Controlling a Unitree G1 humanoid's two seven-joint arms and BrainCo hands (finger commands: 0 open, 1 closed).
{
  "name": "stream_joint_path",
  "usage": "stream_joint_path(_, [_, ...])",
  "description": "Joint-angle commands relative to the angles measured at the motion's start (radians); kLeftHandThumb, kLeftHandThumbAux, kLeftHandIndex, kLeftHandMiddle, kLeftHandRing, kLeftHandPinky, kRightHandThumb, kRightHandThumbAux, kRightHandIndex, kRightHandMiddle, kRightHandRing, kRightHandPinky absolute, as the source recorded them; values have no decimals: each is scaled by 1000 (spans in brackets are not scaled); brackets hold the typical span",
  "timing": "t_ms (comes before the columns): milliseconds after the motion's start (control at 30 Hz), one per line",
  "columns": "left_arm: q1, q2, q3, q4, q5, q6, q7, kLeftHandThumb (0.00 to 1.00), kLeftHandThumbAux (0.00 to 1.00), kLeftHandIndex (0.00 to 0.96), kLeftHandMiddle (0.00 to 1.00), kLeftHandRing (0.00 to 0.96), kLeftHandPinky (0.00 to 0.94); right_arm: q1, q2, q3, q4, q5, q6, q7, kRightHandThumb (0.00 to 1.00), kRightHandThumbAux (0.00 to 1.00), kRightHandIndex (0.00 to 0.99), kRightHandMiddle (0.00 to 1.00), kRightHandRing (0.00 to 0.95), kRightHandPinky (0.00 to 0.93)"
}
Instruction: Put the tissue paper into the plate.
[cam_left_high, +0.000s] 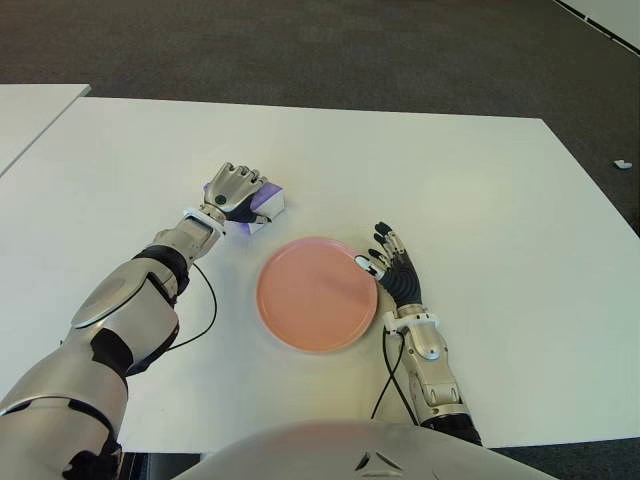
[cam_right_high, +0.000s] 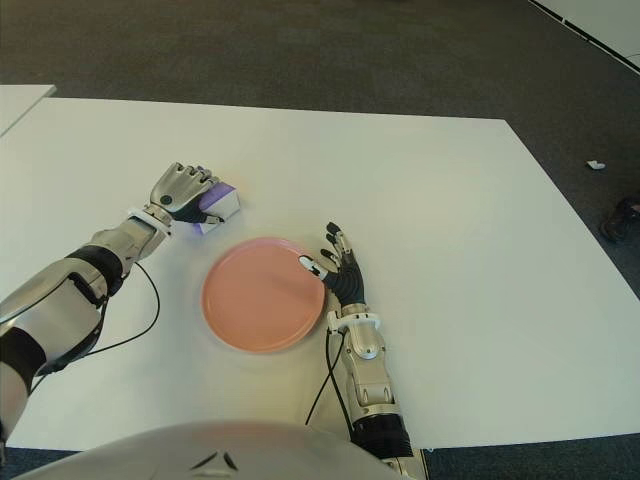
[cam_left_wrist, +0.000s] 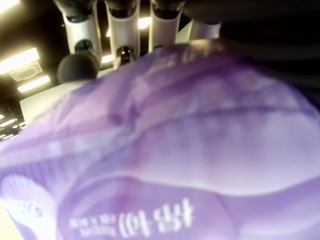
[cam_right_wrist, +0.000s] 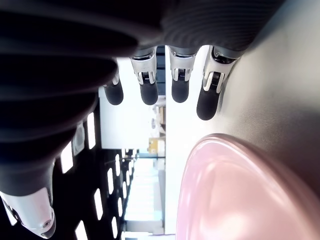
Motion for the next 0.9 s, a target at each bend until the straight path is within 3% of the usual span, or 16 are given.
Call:
stream_joint_path(33, [35, 23, 21, 18, -14, -18, -56, 728, 699, 443, 826, 820, 796, 41, -5, -3, 76, -2, 59, -1, 0, 661, 13, 48, 20, 21])
stream_joint_path(367, [-20, 71, 89, -7, -51, -41, -71, 727, 699, 444, 820, 813, 803, 34, -5, -2, 89, 3, 37, 4, 0, 666, 13, 47, 18, 16])
stream_joint_path(567, [-60, 121, 157, -91, -83, -86, -34, 729, 699, 444, 826, 817, 805, 31, -4, -1, 94, 5, 31, 6, 0, 665, 11, 45, 15, 11])
stream_joint_path(900, [-26, 186, 260, -286, -129, -166, -76, 732, 698, 444, 834, 826, 822, 31, -1, 2, 89, 3, 37, 4, 0, 661, 8, 40, 10, 11])
